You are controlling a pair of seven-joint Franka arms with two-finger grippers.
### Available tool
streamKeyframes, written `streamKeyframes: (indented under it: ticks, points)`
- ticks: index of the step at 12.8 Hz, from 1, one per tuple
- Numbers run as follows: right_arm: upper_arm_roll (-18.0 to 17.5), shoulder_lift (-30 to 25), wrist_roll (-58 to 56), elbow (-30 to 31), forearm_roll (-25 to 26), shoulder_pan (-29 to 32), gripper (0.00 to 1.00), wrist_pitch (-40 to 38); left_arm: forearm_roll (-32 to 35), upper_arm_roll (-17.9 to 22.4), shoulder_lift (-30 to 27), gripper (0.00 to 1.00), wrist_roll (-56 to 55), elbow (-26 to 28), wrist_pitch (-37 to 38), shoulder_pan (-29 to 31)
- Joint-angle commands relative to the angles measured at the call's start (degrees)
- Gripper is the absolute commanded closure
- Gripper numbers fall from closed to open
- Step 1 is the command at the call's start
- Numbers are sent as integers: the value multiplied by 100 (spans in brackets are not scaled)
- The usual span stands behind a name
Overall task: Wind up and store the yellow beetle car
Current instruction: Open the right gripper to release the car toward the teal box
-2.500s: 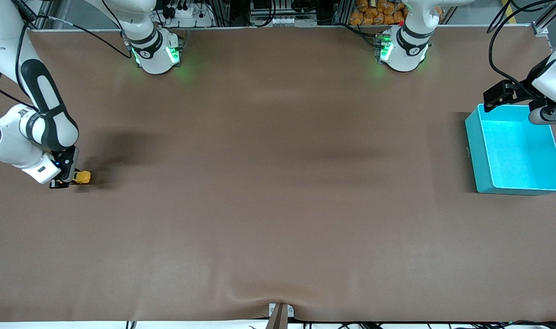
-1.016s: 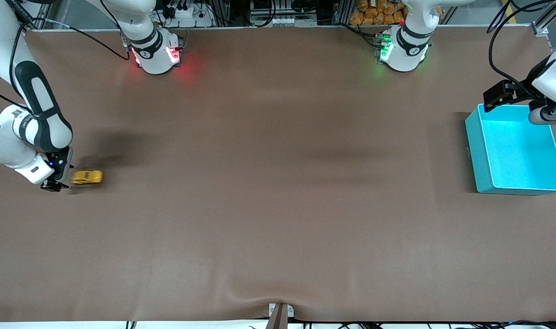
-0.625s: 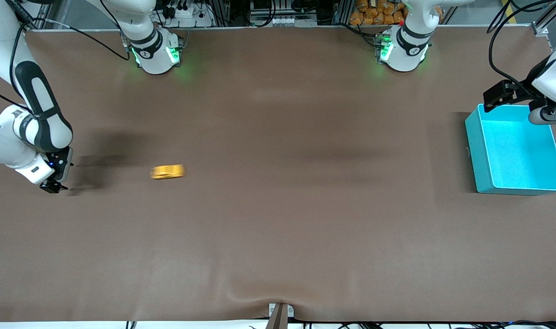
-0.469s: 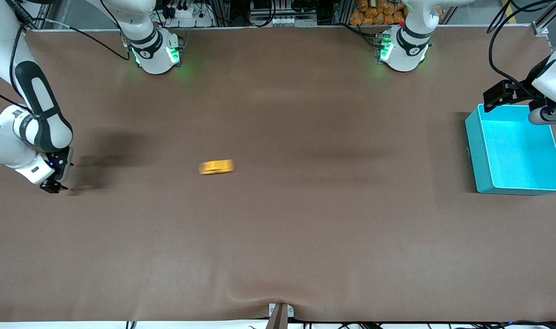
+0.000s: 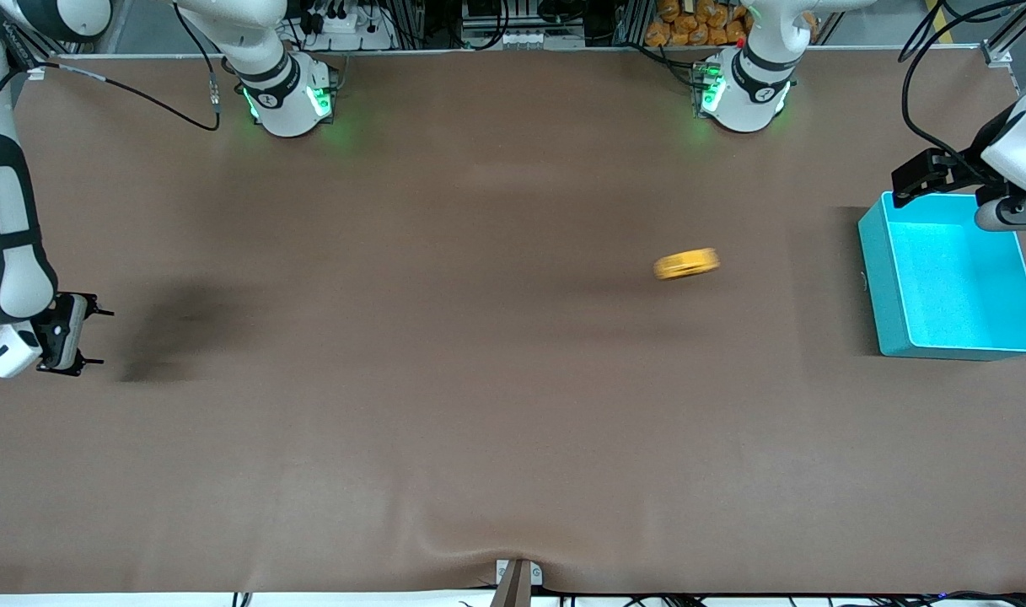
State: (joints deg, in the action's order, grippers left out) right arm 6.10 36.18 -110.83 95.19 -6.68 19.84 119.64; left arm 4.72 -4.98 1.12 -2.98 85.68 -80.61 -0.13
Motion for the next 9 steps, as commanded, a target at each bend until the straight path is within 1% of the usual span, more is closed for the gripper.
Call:
streamKeyframes:
  ticks: [1,4,7,8,9]
  points:
    - [-144,-137,569,-150,-61,-6,0,-405,125,-20,20,0,-36,-25,-16,4]
    - [-144,-497,1264,-141,-105,-173,0,-809,125,-20,28,0,-45,-25,-16,4]
    - [-144,-603,1424,-159,-149,-252,0,-890,134,-20,81,0,-54,-25,-16,-13]
    - [-144,-630,1529,-228,-193,-252,0,-916,134,-20,107,0,-54,-33,-16,-13]
    - [-153,-656,1817,-386,-219,-261,0,-1099,134,-20,108,0,-54,-33,-16,-13]
